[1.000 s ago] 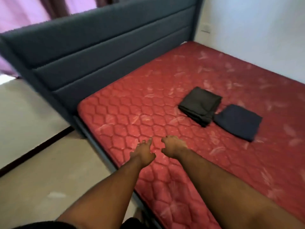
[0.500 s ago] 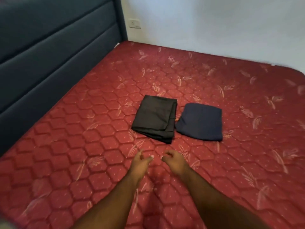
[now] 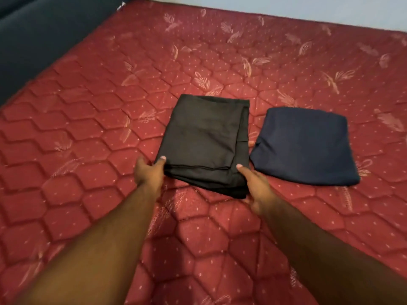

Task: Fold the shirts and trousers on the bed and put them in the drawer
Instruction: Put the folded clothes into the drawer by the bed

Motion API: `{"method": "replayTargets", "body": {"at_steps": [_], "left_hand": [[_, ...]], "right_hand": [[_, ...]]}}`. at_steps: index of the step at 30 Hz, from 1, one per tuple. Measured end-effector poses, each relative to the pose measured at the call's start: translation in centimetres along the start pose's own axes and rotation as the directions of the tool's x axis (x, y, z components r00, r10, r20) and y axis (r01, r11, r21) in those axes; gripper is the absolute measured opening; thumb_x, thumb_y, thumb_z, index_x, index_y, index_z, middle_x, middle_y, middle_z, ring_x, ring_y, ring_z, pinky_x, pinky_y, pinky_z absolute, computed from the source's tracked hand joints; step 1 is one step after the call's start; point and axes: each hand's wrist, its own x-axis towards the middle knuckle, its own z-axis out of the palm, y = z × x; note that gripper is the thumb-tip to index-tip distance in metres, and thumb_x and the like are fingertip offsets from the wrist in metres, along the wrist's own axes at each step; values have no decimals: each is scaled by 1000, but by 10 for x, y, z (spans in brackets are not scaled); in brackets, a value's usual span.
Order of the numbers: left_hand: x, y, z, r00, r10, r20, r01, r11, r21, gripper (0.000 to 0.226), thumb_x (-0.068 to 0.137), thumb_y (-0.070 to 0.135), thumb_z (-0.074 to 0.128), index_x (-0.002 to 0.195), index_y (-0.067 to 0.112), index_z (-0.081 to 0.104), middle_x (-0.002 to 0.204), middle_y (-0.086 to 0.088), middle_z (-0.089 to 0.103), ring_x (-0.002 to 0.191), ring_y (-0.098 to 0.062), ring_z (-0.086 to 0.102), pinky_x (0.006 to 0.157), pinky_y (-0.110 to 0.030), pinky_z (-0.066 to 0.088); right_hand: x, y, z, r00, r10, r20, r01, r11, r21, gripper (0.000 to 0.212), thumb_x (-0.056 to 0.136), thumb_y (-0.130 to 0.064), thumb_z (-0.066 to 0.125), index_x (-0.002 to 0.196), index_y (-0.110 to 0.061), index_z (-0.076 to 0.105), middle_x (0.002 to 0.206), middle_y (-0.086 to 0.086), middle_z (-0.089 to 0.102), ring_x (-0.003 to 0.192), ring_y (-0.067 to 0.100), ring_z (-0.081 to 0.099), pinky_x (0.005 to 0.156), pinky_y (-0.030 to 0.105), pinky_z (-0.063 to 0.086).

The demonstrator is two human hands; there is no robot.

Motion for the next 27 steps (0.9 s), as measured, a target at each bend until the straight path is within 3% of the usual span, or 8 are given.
{"method": "replayTargets", "body": {"at_steps": [3,5,8,11,15,20,24,27], "left_hand": [[34,21,-1,994,56,90,-58,998,20,49,85,19,73,127,1,54,98,-12,62,82,-22,58,66,-21,45],[57,33,2,981,87,175,-92,995,22,60,86,15,72,140,6,47,116,-13,63,94,-21,58,77,-24,46],[79,44,15,945,55,323,-67,997,27,60,90,14,68,143,7,42,128,-18,59,98,-20,56,89,-35,49],[89,47,30,923,35,384,-48,999,23,20,92,21,65,111,17,60,85,2,63,70,-10,55,49,-11,44],[102,36,44,872,-19,488,-10,998,57,19,91,26,67,100,9,68,93,-6,72,58,-8,64,48,-14,49],[97,44,58,871,-75,486,-18,983,183,20,90,18,66,108,11,62,93,-5,61,65,-16,54,54,-23,38],[65,32,42,864,-9,503,-5,1000,27,15,81,3,65,73,13,57,55,3,62,44,-8,55,34,-12,36],[31,9,13,873,-59,485,131,984,-117,15,76,-3,56,81,9,63,69,-8,67,55,-19,60,44,-20,49]], "right_hand": [[17,-27,10,961,-278,3,227,780,-583,52,76,-45,74,114,-12,64,115,7,68,105,29,63,93,40,51],[35,-52,18,892,-451,32,316,572,-757,55,78,-48,71,118,-12,58,120,12,64,112,33,59,92,40,48],[68,-92,32,932,-361,1,306,787,-536,66,68,-48,77,120,-13,57,117,9,67,101,27,65,84,39,55],[95,-94,39,990,-141,18,139,930,-341,63,63,-46,85,107,-13,54,107,8,66,87,22,66,62,34,56],[128,-64,33,980,-177,-95,121,897,-425,127,33,-67,85,138,-13,39,135,7,49,114,28,57,88,47,55],[149,-67,31,999,-29,38,37,970,-240,57,66,-35,83,116,-12,67,102,10,74,83,26,72,58,35,58],[126,-81,24,986,98,135,-32,906,-423,32,81,-35,67,104,-14,70,88,8,74,78,26,68,64,29,52],[89,-78,27,975,133,179,-28,869,-495,28,84,-32,64,103,-12,70,93,11,74,84,29,68,74,35,55]]}}
